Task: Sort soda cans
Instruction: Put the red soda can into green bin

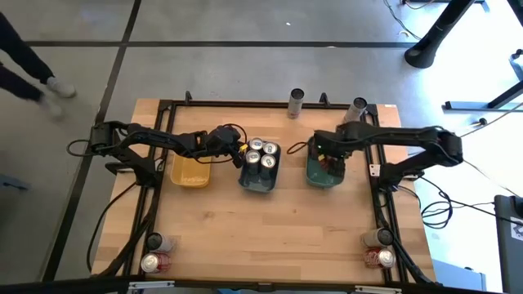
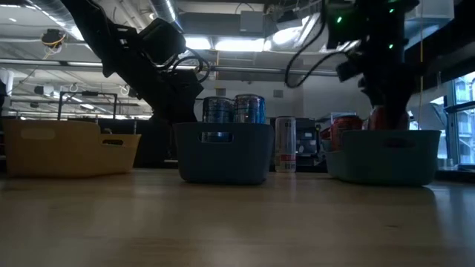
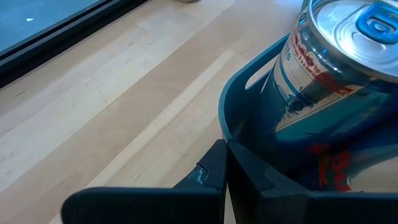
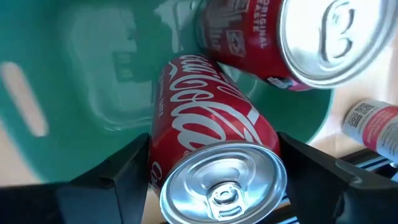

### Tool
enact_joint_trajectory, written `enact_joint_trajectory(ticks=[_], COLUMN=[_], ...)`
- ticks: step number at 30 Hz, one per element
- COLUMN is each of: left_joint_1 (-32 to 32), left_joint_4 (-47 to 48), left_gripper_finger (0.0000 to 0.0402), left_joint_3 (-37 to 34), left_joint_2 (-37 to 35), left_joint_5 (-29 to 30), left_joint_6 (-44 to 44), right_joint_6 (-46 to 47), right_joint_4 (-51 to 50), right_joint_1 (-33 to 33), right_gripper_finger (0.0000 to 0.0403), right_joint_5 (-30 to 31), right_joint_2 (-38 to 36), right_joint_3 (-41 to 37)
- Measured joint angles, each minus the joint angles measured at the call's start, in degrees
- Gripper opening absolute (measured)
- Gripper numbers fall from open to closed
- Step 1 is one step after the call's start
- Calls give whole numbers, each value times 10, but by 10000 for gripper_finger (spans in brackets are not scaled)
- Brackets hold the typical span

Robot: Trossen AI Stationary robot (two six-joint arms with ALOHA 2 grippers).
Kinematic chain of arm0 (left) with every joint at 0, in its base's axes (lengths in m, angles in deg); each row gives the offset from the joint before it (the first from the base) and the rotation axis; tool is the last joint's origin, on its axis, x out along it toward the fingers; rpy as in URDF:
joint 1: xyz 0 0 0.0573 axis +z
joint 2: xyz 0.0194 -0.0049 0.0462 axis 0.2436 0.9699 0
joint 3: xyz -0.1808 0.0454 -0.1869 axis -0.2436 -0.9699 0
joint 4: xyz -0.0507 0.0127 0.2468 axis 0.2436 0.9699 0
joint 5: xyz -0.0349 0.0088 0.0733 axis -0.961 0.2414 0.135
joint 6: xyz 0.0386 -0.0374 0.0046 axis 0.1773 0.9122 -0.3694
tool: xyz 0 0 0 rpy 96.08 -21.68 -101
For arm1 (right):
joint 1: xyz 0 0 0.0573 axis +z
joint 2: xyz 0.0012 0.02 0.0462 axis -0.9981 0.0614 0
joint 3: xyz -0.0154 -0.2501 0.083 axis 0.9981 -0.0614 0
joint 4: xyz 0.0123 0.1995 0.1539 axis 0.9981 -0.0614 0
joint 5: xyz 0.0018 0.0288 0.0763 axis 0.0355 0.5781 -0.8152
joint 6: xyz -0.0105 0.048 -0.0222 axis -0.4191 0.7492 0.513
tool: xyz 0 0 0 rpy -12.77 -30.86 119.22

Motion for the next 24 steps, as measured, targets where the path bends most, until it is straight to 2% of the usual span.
enact_joint_trajectory(ticks=[7,17,24], left_joint_1=[0,0,0], left_joint_4=[0,0,0], left_gripper_finger=[1,1,1], left_joint_3=[0,0,0], left_joint_2=[0,0,0], left_joint_5=[0,0,0], left_joint_6=[6,5,4], right_joint_6=[-34,-41,-21], right_joint_4=[12,5,-89], right_joint_1=[-42,-44,-44], right_gripper_finger=[290,377,396], right_joint_5=[-9,-4,-20], right_joint_2=[20,21,15], right_joint_3=[1,1,71])
